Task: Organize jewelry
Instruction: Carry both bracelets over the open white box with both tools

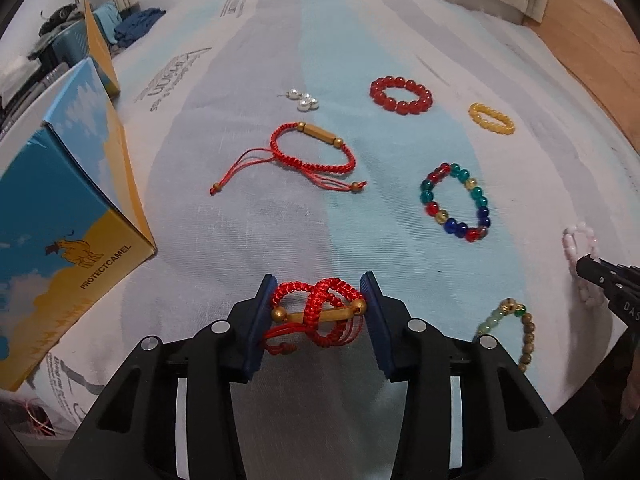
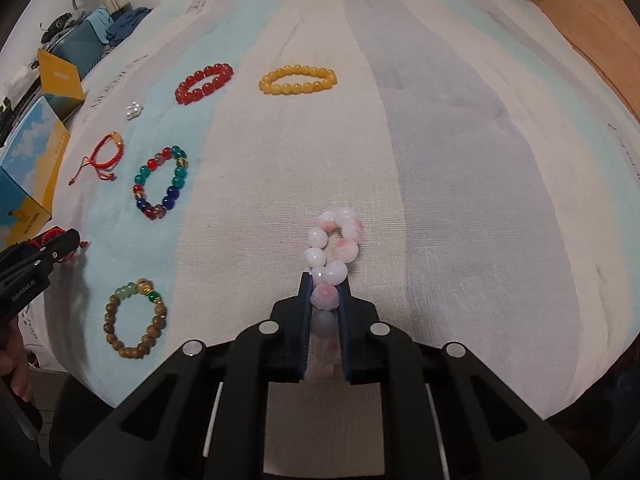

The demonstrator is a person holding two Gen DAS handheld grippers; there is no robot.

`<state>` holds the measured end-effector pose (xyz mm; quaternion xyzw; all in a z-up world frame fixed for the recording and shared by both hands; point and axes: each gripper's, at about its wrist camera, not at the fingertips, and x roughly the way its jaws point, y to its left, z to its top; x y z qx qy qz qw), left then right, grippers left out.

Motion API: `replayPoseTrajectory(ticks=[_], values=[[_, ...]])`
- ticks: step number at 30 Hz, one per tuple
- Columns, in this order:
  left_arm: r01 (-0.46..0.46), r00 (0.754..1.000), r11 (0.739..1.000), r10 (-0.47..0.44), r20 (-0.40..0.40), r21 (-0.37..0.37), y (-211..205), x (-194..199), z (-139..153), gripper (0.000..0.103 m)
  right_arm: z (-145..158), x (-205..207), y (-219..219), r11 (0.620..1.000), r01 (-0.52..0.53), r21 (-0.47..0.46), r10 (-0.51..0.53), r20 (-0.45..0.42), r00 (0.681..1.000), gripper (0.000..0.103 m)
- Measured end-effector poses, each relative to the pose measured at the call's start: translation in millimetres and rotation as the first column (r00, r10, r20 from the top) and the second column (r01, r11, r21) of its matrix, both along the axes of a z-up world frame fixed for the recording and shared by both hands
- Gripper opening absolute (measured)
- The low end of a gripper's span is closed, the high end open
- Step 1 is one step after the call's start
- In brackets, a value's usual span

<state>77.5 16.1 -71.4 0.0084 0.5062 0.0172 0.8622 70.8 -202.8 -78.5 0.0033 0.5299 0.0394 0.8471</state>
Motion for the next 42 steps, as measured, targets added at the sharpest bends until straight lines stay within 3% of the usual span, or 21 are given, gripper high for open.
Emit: replayPoseTrajectory(ticks=[23, 32, 42], values=[[-0.017, 0.997, 1.0, 0.018, 0.07, -0.019, 20, -30, 75, 0.042, 88, -20, 33, 0.998, -0.055, 0.022, 0.051, 0.137, 0.989, 0.011], [-0.051, 0.992, 0.999, 0.052, 0.113, -0.007, 50, -43, 112, 0.042, 123, -21, 80, 0.993, -0.114, 0.019, 0.109, 0.183, 0.977, 0.011], [-0.14, 0.979, 0.99, 0.138, 0.148, 0.001, 110, -55, 151, 0.042, 164, -13, 165, 0.974, -0.226, 0.009, 0.217, 0.236, 0.947, 0.011]])
